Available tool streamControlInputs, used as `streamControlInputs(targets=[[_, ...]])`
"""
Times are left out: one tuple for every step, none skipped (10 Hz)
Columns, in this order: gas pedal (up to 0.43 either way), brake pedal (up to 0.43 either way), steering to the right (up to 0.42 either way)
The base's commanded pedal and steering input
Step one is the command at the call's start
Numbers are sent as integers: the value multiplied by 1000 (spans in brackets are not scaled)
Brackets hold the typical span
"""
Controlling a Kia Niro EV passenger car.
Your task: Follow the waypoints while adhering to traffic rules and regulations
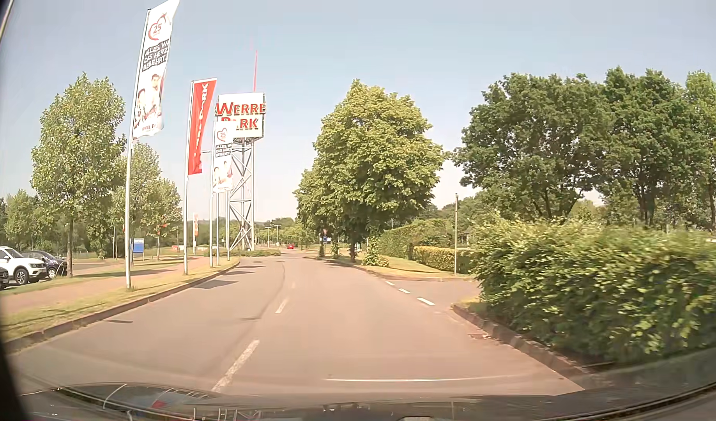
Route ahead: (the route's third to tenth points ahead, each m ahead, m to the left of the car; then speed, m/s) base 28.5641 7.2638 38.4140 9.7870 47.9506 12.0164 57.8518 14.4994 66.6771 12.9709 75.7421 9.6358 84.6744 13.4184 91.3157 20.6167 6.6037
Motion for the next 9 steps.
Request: streamControlInputs(targets=[[287,0,-84],[287,0,-78],[280,0,-73],[248,0,-66],[248,0,-57],[248,0,-47],[248,0,-35],[240,0,-22],[228,0,-19]])
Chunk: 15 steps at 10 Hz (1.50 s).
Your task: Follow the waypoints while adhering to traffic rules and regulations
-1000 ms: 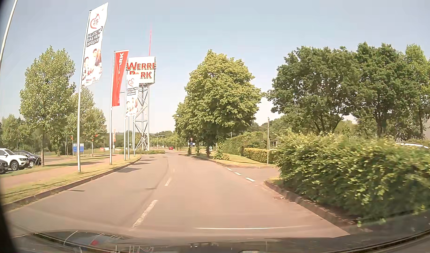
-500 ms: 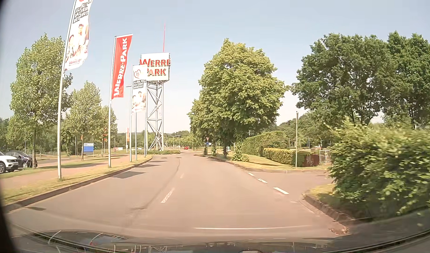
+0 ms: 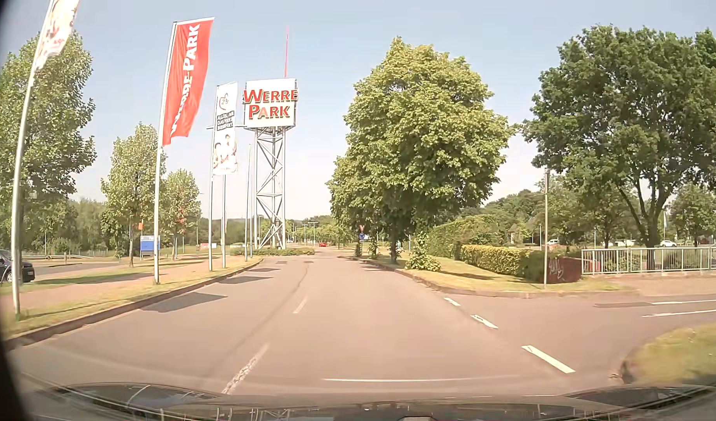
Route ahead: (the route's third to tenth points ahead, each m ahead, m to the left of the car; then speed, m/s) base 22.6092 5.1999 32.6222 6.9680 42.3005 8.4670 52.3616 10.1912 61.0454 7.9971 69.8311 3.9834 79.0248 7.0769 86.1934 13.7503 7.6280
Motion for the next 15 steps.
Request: streamControlInputs(targets=[[209,0,-19],[197,0,-20],[197,0,-20],[197,0,-21],[197,0,-24],[189,0,-30],[177,0,-34],[169,0,-37],[169,0,-40],[169,0,-42],[169,0,-42],[169,0,-42],[169,0,-41],[169,0,-40],[169,0,-39]])
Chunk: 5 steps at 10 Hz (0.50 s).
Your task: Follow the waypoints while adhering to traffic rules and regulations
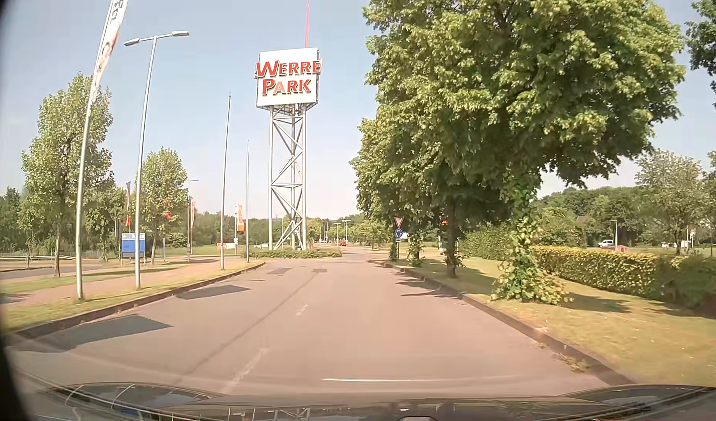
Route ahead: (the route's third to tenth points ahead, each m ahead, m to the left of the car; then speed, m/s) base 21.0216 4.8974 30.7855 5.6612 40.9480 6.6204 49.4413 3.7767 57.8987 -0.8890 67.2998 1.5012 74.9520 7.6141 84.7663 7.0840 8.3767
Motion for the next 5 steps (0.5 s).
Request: streamControlInputs(targets=[[169,0,-36],[169,0,-31],[169,0,-30],[169,0,-28],[169,0,-21]])
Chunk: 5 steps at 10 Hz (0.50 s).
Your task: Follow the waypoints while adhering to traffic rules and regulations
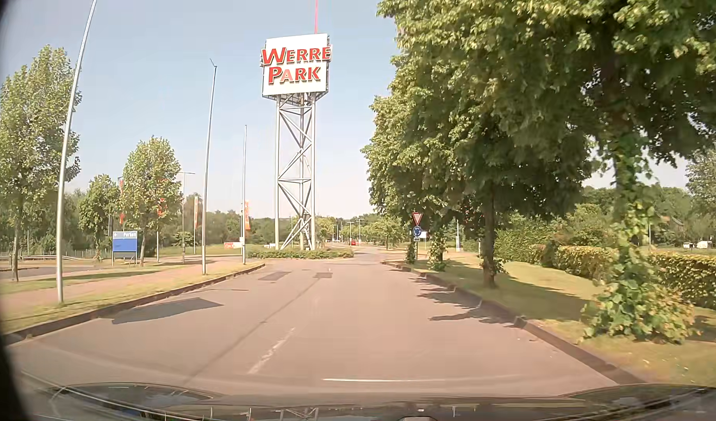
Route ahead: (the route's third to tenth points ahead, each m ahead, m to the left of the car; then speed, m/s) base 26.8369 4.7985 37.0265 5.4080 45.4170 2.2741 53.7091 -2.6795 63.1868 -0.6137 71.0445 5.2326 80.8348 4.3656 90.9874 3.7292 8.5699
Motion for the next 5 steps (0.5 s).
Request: streamControlInputs(targets=[[138,0,-18],[98,0,-18],[98,0,-18],[98,0,-18],[98,0,-18]])
